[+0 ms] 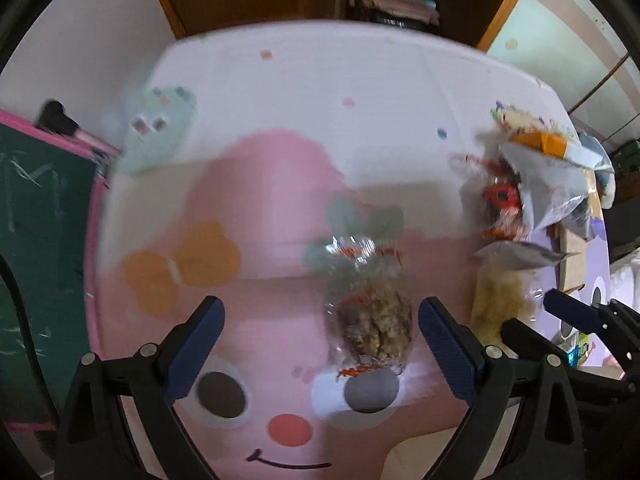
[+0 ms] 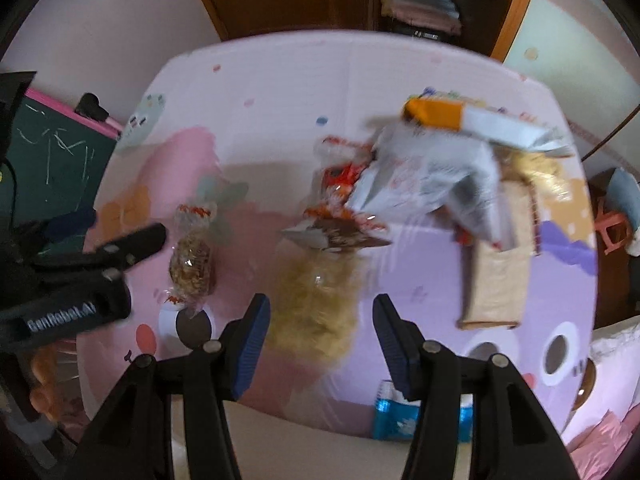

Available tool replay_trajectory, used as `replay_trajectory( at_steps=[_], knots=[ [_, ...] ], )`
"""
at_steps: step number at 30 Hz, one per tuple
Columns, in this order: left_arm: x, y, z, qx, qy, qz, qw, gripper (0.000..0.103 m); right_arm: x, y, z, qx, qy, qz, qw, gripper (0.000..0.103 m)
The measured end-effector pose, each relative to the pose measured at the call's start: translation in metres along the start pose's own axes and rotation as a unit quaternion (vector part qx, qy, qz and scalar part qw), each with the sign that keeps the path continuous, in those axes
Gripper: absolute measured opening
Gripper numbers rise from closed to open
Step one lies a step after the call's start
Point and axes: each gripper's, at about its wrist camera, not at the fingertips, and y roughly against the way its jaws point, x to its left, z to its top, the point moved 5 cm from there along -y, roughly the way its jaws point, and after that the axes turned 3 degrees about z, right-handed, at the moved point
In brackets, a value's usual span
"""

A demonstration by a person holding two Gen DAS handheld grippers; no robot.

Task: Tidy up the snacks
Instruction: 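Grasp small clear snack bag with left tool while right tool grasps clear cracker bag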

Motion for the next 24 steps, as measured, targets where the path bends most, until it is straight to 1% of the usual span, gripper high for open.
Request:
replay_trajectory(
  at_steps=[5,7,9,11,12,13,14,15,16,19,22,24],
  knots=[
    [-0.004,-0.023,-0.006,0.027,0.009,-0.017,0.9995,0.097,0.002,-0.021,0.001,0.032,0.001,-0.013,0.999,0.054],
    [-0.004,-0.028,-0.007,0.032,0.012,-0.023,0.9992,0.097,0.002,-0.027,0.000,0.042,-0.005,-0.004,0.999,0.054],
    [-0.006,-0.032,-0.008,0.035,0.010,-0.026,0.9990,0.094,0.002,-0.031,-0.001,0.052,-0.012,-0.001,0.999,0.054],
    [-0.007,-0.037,-0.009,0.041,0.010,-0.041,0.9983,0.087,0.002,-0.036,-0.003,0.059,-0.014,0.002,0.998,0.054],
    [-0.008,-0.039,-0.010,0.047,0.013,-0.052,0.9975,0.078,0.003,-0.038,-0.004,0.061,-0.014,0.003,0.998,0.054],
    [-0.009,-0.039,-0.010,0.042,0.011,-0.046,0.9980,0.073,0.003,-0.037,-0.005,0.060,-0.012,0.001,0.998,0.053],
    [-0.010,-0.038,-0.010,0.036,0.005,-0.039,0.9986,0.068,0.004,-0.037,-0.006,0.057,-0.009,0.000,0.998,0.049],
    [-0.011,-0.037,-0.010,0.033,0.001,-0.035,0.9989,0.056,0.005,-0.035,-0.007,0.054,-0.005,0.001,0.999,0.046],
    [-0.013,-0.035,-0.009,0.027,-0.005,-0.031,0.9991,0.039,0.006,-0.033,-0.007,0.050,-0.002,-0.001,0.999,0.042],
    [-0.014,-0.033,-0.011,0.025,-0.002,-0.033,0.9991,0.036,0.006,-0.025,-0.008,0.039,0.000,0.003,0.999,0.034],
    [-0.013,-0.026,-0.014,0.016,0.002,-0.027,0.9995,0.035,0.005,-0.014,-0.010,0.028,0.001,0.002,1.000,0.032],
    [-0.014,-0.010,-0.017,0.002,0.002,-0.026,0.9996,0.035,0.002,-0.004,-0.013,0.017,0.002,0.006,1.000,0.032]
  ],
)
